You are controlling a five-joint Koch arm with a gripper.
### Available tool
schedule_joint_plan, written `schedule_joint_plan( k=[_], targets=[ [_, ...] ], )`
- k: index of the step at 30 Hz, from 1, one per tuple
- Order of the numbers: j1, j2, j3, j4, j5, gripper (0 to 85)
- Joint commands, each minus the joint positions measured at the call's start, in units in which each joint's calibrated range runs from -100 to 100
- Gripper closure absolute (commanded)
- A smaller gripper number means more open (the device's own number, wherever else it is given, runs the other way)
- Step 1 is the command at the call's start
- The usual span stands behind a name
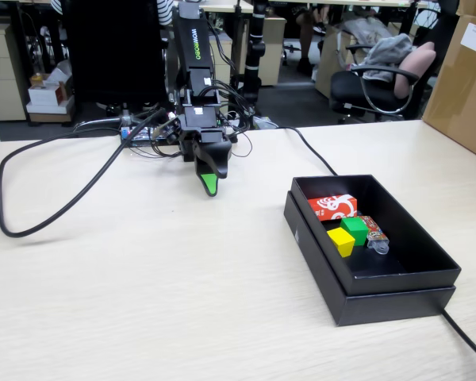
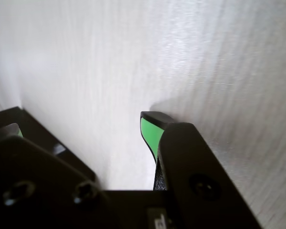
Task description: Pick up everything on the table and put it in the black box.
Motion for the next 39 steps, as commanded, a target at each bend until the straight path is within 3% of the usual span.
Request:
schedule_joint_plan(
  k=[1, 14, 39],
  targets=[
    [0.0, -1.3, -0.4, 3.0, -0.3, 37.0],
    [2.0, -1.3, -7.2, 6.6, -0.2, 37.0],
    [0.2, 0.3, -10.7, 9.8, -0.6, 36.7]
  ],
)
